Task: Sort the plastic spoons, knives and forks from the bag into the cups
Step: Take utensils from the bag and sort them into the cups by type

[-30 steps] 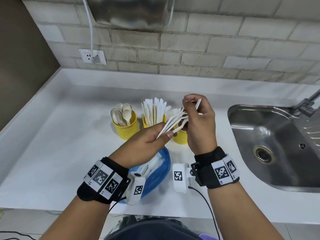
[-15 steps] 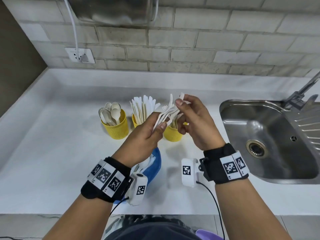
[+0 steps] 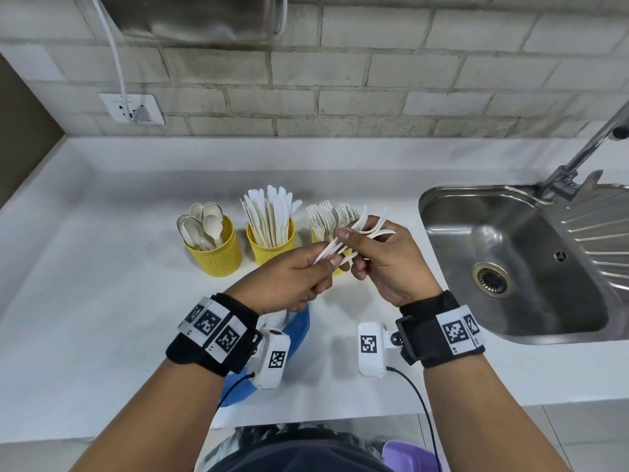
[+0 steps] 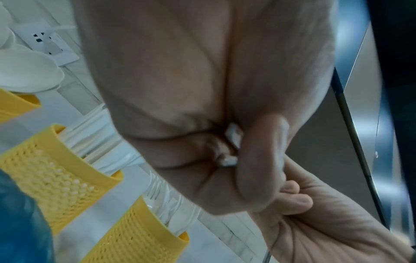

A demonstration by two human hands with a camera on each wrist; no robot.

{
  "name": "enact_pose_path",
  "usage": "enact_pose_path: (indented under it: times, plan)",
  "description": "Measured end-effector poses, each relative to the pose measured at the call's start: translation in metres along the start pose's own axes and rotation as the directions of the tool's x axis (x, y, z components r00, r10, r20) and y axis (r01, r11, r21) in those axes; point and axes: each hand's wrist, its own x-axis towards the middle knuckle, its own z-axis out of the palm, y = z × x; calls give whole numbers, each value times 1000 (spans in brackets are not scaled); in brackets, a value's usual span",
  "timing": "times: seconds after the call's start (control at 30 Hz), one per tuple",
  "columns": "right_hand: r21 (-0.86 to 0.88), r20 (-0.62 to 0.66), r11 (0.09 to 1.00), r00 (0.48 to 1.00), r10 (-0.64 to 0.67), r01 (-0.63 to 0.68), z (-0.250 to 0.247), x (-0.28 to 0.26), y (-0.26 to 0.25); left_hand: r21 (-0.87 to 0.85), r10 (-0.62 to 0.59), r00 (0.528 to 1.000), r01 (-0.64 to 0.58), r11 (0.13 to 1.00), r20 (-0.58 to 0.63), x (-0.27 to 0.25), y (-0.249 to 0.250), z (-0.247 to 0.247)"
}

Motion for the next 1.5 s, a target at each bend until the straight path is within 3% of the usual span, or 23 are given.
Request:
enact_pose_path:
  times: [0.2, 0.33, 0.6, 0.77, 0.87, 1.0, 1.07, 1.17, 1.2, 1.23, 1.3, 1.37, 1.43, 1.5]
  plan:
    - [-92, -161, 976, 964, -209, 196, -24, 17, -8, 251, 6, 974, 52, 967, -225, 11, -9, -16]
    - [-262, -203, 935, 933, -296, 239, -41, 33, -12, 402, 145, 889, 48, 914, -435, 24, -24, -18]
    - [-601, 32, 774, 974, -226, 200, -45, 60, -5, 664, 246, 905, 52, 746, -347, 55, -44, -2]
    - [-762, 39, 590, 928, -369, 267, -33, 74, 27, 690, 308, 854, 80, 719, -420, 63, -51, 2]
    - [-855, -12, 487, 933, -359, 177, -28, 76, 48, 691, 321, 837, 91, 718, -443, 64, -52, 2]
    - [-894, -81, 442, 943, -323, 75, -28, 76, 63, 689, 330, 840, 71, 721, -431, 62, -51, 0]
    - [-894, -42, 432, 937, -347, 120, -26, 73, 64, 686, 380, 804, 48, 726, -457, 58, -50, -5]
    - [-824, -6, 508, 892, -451, 252, -24, 63, 62, 671, 455, 690, 59, 739, -563, 50, -49, -18]
    - [-822, 1, 496, 873, -489, 279, -23, 62, 60, 666, 463, 663, 73, 742, -588, 47, -49, -22]
    - [-843, 28, 449, 857, -515, 297, -22, 61, 59, 664, 463, 649, 89, 742, -604, 45, -49, -27]
    - [-915, 144, 259, 850, -507, 310, -17, 60, 58, 677, 447, 652, 140, 723, -612, 41, -52, -35]
    - [-949, 259, 66, 878, -403, 310, -10, 60, 59, 703, 428, 671, 200, 682, -606, 38, -55, -39]
    - [-955, 291, -20, 916, -278, 297, -5, 60, 63, 731, 420, 685, 244, 637, -595, 37, -60, -41]
    - [-958, 282, -19, 924, -258, 287, -5, 61, 63, 745, 422, 689, 262, 614, -589, 36, -62, -41]
